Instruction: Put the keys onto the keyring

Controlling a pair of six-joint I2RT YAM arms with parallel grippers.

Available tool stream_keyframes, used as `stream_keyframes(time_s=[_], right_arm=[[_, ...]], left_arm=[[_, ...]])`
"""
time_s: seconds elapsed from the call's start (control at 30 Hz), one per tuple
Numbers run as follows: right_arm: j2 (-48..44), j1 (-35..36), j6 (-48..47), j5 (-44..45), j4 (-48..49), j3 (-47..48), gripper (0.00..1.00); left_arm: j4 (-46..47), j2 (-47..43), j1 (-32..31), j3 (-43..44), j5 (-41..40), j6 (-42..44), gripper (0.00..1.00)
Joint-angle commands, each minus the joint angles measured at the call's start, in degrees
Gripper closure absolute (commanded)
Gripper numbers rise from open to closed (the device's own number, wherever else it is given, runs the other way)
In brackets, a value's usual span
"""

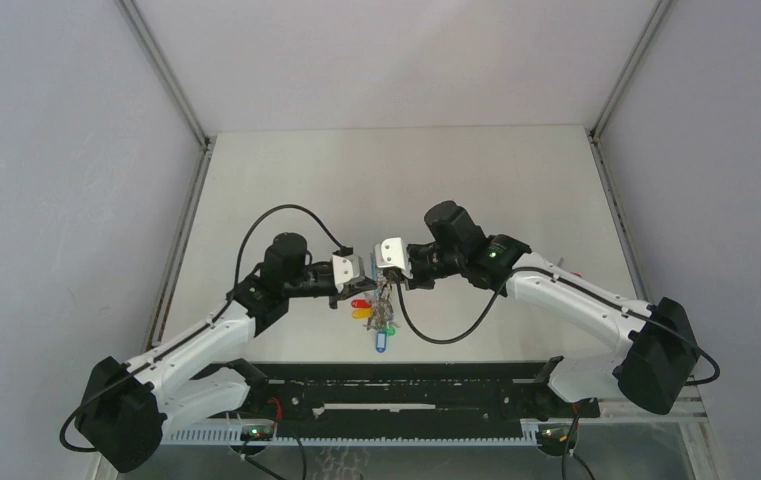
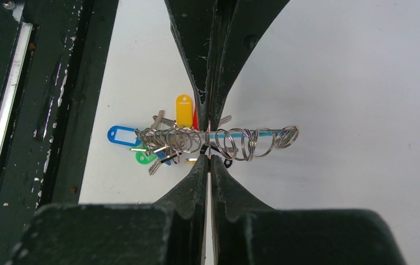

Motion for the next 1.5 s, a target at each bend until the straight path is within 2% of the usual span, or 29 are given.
stream_keyframes(time_s=[0.0, 1.47], right_arm=[[0.5, 0.4, -0.9, -0.4, 1.6, 2.5, 1.0], [0.7, 1.1, -1.2, -0.2, 0.6, 2.9, 1.0]], left_arm=[[2.2, -0.1, -0.4, 2.0, 1.2, 1.0, 1.0], [2.3, 0.3, -0.8, 2.0, 1.0, 1.0, 1.0]])
